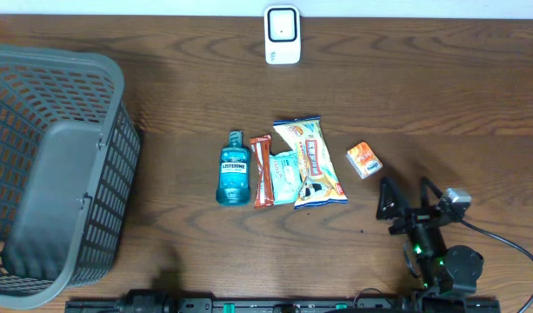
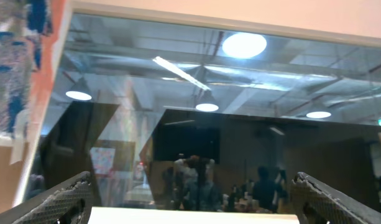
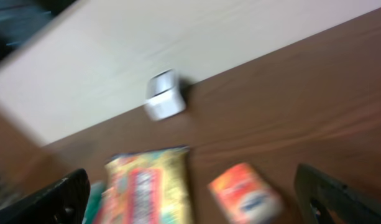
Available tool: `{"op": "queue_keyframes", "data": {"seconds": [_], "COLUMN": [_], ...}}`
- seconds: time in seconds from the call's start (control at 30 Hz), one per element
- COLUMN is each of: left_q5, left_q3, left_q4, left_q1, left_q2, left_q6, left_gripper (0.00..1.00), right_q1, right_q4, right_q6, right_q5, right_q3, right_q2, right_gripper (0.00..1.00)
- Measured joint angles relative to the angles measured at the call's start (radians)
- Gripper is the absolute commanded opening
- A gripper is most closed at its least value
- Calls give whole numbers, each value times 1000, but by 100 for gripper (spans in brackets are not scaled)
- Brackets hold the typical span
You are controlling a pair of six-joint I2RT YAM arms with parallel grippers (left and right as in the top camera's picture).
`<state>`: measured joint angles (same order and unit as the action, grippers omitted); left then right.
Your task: Scan the item barcode
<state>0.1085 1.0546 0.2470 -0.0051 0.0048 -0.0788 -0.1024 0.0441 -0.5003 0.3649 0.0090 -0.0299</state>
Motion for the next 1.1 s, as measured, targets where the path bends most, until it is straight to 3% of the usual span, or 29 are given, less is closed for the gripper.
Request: {"op": "queue_keyframes", "data": {"seconds": [0.3, 0.63, 0.9, 1.1], "left_q5": [-33, 95, 227, 261], "left_q3": [-157, -384, -570, -723], "left_q4": [7, -6, -72, -120], "left_q1": [0, 0, 0, 0], "left_q2": [0, 0, 0, 0], "left_q6": [-45, -161, -173, -193], "left_gripper": [99, 99, 99, 99], "right_q1": [0, 0, 58, 285], "right_q4": [-153, -10, 182, 313], "right_q6": [-73, -6, 123, 215], "right_q5": [280, 335, 261, 50], "right_q3": [-2, 83, 349, 571], "right_q2": [-2, -30, -290, -636], "right_gripper": [99, 99, 99, 99]}}
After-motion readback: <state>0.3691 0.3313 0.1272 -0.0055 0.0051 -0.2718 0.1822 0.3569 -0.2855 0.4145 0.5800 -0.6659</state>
